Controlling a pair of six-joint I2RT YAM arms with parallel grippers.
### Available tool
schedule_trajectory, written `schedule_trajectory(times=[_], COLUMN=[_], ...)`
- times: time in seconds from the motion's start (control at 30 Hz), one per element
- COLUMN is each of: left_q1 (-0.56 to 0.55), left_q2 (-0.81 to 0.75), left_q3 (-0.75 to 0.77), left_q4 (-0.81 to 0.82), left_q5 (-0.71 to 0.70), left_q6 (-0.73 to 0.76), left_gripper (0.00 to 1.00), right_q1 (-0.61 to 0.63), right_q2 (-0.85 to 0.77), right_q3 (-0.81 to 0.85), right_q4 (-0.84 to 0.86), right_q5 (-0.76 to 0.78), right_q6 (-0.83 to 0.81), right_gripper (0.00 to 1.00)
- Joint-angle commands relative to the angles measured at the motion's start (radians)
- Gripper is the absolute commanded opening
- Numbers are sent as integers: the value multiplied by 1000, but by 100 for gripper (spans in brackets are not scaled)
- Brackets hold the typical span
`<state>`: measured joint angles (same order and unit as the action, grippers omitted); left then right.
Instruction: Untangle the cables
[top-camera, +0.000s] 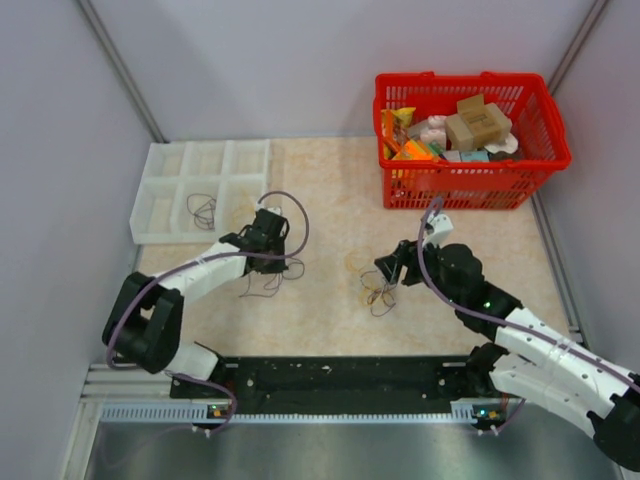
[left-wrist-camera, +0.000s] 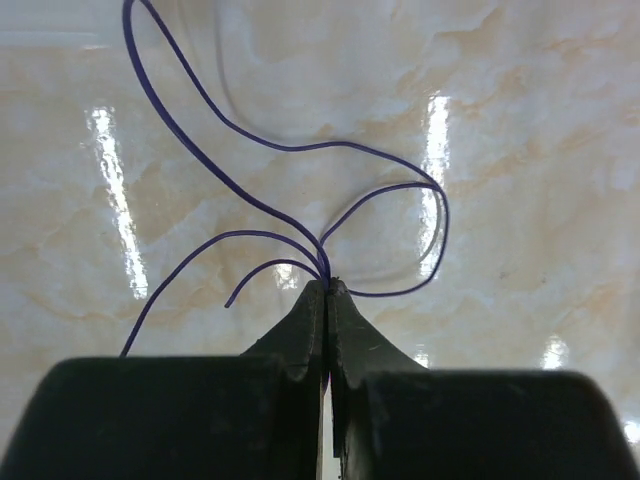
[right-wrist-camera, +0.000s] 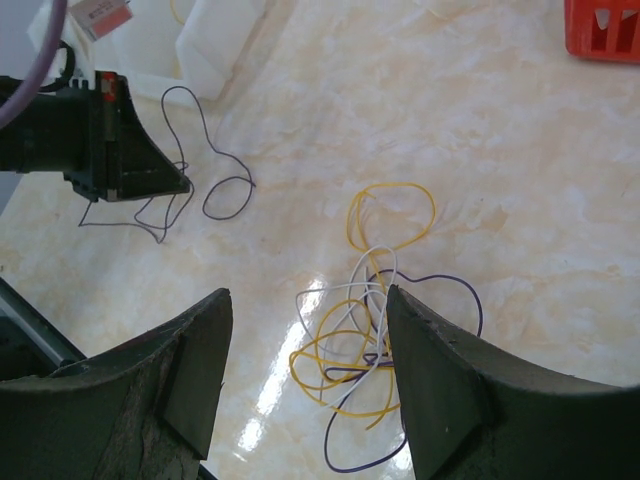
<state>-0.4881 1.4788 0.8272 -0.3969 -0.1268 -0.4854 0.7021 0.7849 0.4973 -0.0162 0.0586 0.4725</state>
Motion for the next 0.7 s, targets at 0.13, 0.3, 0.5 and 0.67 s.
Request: schedule_trajectory(times=[0.13,0.3,0.5,0.67], left_q1=[137,206,206,206], left_q2=[-247,-330,-247,-264], left_q3=[116,211,302,274], left_q4=[-72,-71,-120,-148], left_q5=[98,121,240,303], left_q6=[11,19,37,24], left_gripper=[0,0,0,0], right_q1=[-12,-12,-13,-16], right_q2=[-50,-52,-55,-69], right_q3=[-12,-3,10,6], right_q4=[18,-8,-16,-22], right_q5=[6,0,-2,0], right_q6=[5,-5,-25,-26], right_gripper=[63,63,63,63])
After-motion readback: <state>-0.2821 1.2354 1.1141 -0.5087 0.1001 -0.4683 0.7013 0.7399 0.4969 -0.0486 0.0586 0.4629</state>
